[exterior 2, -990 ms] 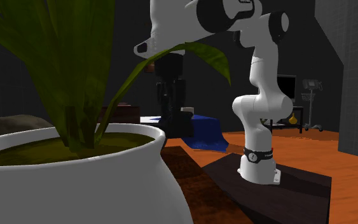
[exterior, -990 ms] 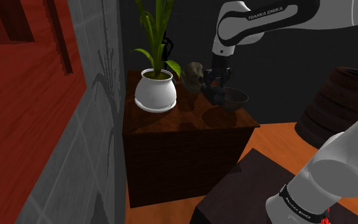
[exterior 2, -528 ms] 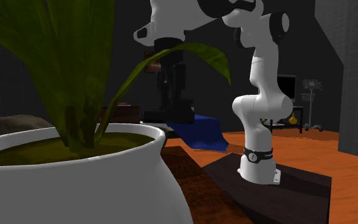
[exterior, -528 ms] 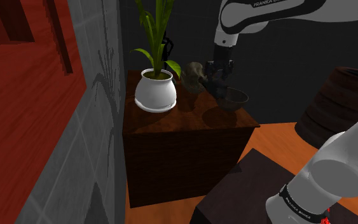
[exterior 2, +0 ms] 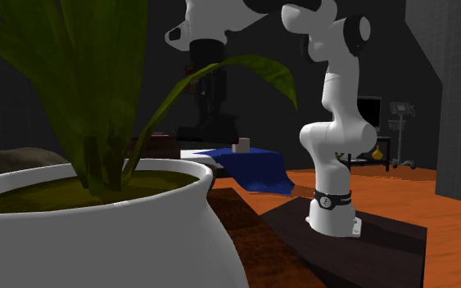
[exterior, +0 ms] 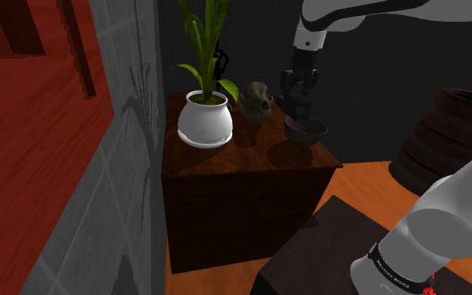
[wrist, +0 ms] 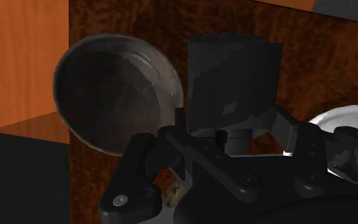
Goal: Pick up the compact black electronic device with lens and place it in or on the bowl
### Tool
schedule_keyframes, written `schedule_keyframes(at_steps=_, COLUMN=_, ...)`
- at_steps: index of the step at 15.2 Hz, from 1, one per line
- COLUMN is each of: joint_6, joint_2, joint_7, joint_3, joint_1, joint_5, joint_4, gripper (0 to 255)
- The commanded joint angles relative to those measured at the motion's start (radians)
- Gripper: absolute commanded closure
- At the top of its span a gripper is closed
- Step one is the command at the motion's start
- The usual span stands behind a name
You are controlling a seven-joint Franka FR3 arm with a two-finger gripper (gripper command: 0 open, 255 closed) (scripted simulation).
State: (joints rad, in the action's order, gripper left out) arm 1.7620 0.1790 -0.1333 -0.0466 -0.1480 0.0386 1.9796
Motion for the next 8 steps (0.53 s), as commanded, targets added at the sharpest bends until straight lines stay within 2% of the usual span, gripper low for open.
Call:
schedule_keyframes(at_steps=1, joint_6=-0.003, joint_2=-0.003, joint_7=0.048, joint_3=-0.028, joint_1=-0.02, joint_5=0.007, joint_4=-0.009, gripper=255)
schedule_keyframes(at_steps=8, joint_6=-0.027, joint_2=-0.051, joint_7=0.217, joint_3=-0.126, joint_1=-0.093, joint_5=0.021, joint_4=-0.088, gripper=255)
